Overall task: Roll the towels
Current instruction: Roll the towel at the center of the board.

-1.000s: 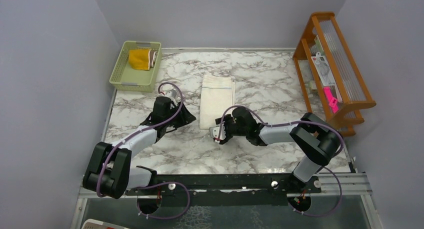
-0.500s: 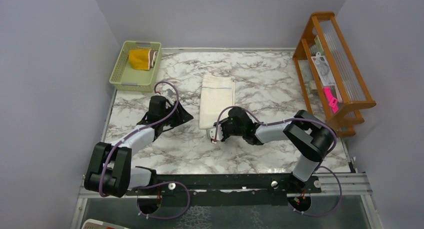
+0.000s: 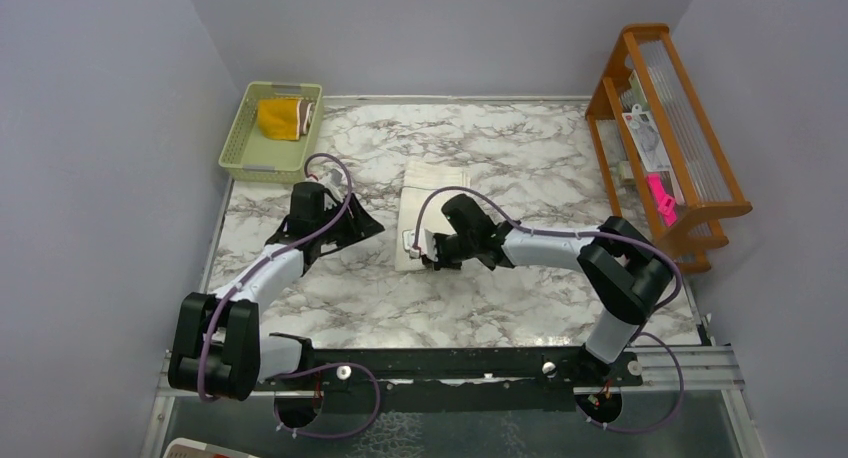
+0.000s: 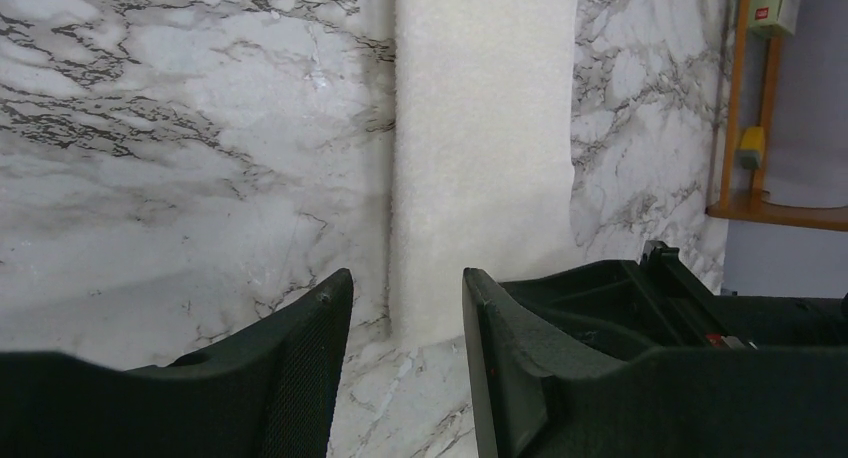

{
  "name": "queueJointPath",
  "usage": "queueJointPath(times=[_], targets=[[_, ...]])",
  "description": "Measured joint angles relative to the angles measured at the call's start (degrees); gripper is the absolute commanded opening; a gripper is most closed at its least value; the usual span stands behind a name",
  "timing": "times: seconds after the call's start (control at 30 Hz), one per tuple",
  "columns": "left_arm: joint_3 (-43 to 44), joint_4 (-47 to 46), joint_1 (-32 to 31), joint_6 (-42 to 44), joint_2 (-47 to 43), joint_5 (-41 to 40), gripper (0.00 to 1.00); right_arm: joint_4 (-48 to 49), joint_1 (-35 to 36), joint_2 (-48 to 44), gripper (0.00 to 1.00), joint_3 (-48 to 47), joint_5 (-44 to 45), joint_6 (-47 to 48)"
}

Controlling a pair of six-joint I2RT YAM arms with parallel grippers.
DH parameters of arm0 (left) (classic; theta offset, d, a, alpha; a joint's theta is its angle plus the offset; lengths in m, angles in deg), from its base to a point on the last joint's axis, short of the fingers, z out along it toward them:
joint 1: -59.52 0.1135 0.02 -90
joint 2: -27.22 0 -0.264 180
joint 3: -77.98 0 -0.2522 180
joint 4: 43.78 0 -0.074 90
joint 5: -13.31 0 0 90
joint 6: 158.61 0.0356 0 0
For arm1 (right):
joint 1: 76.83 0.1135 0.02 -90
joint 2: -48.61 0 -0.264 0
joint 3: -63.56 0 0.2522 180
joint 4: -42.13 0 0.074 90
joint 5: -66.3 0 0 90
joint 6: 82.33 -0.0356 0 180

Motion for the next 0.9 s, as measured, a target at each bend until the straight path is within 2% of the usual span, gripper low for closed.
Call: queueJointPath(times=[0.3,0.5,0.73,0.9], targets=[[1.4,3.1,0.0,1.2,-1.6,2.4,0.47,-10.5,-5.0,5.0,0.01,-10.0,-16.6,-17.8],[2.4,3.8,0.0,1.3,-2.8,3.8,0.47,-15.1,-7.1,7.6,0.01,-16.9,-19.2,-30.1],[3.0,3.5,0.0,0.8,-2.8,6.1,0.47,-20.3,-10.4,14.7,0.01,-25.9,-27.1,-38.9],[3.0,3.1,0.0,0.1,-3.1,7.4,0.47,-24.3,-14.7,24.2,0.01,-32.1,-35.8,-43.0]])
